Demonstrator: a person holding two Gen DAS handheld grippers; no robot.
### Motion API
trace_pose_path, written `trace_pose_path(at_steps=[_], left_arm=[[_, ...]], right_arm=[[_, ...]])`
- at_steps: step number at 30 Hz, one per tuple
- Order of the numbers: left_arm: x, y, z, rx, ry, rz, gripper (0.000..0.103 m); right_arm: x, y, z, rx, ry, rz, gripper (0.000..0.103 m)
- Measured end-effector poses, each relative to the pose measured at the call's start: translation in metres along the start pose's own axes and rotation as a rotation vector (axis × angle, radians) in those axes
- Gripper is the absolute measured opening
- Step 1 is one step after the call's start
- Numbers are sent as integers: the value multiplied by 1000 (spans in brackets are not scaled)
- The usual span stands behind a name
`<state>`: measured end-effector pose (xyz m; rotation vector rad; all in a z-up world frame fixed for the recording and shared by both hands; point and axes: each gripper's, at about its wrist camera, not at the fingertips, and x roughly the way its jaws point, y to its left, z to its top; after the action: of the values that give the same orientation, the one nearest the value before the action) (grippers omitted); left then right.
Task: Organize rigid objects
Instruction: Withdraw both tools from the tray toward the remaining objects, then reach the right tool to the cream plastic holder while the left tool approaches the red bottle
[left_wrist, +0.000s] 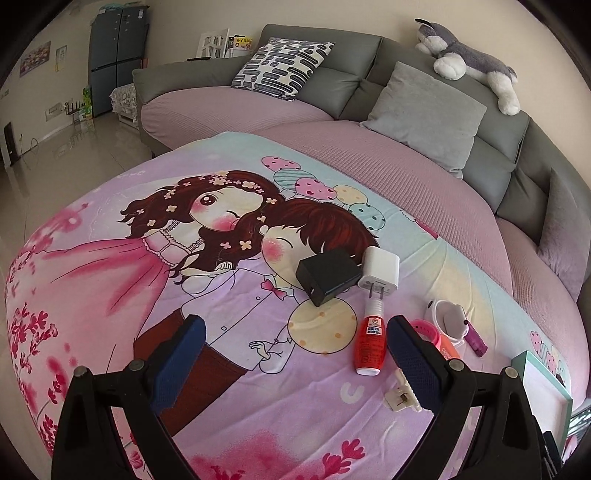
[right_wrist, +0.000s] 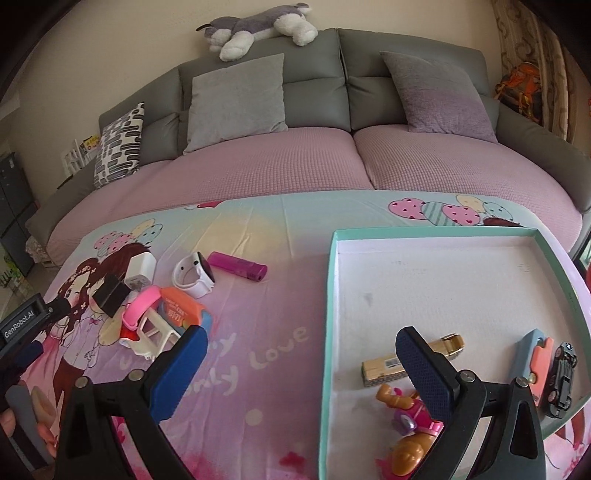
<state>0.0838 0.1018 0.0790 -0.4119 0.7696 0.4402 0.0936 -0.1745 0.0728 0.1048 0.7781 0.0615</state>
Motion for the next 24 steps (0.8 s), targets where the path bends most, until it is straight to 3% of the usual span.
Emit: trace_pose_path(at_steps=[14,24], left_arm=[[14,31,5,-48,32,25,98],[41,31,-2,25,127,31,98]], right_arm=[[38,68,-14,-45,71,127,103],[58,93,-23,-65,109,110,103]])
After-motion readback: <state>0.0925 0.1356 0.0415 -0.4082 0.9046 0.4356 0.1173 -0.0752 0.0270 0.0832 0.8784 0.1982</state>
